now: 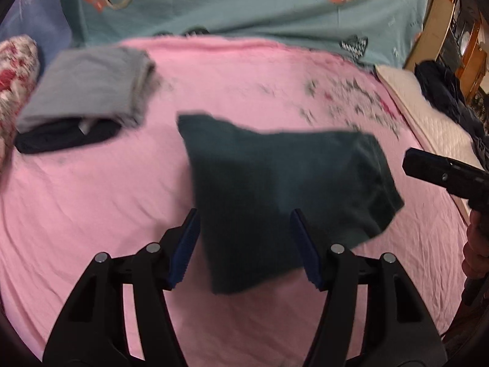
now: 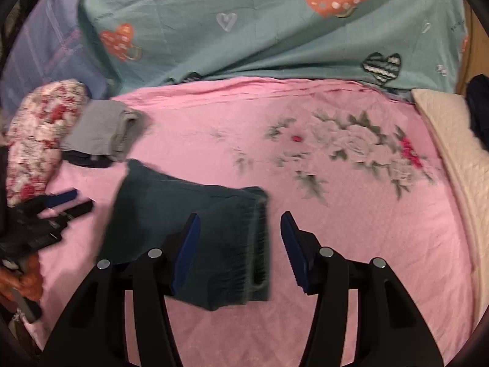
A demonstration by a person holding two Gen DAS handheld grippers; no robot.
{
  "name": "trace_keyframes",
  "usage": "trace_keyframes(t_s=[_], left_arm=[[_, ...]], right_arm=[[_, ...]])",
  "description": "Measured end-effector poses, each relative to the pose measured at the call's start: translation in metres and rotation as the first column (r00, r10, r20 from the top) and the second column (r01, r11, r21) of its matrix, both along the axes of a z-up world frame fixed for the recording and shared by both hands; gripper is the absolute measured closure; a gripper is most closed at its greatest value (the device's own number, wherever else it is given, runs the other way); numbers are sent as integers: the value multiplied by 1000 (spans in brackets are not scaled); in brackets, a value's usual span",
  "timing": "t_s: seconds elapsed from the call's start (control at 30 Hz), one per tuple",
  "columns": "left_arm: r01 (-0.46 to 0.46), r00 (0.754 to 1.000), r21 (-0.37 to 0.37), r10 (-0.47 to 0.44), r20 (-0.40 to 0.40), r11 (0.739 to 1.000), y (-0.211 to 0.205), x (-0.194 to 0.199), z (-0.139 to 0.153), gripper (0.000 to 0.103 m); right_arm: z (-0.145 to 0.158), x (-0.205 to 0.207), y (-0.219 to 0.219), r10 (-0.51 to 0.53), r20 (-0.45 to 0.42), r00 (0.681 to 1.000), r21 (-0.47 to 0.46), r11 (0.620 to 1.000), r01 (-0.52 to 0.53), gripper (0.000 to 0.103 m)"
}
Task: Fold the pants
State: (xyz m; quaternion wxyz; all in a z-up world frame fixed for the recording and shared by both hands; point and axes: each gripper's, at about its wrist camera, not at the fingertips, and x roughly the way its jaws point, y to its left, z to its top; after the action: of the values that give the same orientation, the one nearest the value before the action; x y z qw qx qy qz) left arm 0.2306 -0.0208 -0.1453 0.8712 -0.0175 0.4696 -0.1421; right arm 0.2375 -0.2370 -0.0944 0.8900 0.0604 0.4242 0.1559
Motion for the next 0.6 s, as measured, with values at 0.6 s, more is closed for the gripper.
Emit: trace_keyframes(t_s=[0.6], left_arm=[[-45, 997, 79, 39, 67, 996, -1, 63, 14, 33]], right_arm=[[-19, 42, 0, 65, -77, 995, 41, 997, -62, 64]])
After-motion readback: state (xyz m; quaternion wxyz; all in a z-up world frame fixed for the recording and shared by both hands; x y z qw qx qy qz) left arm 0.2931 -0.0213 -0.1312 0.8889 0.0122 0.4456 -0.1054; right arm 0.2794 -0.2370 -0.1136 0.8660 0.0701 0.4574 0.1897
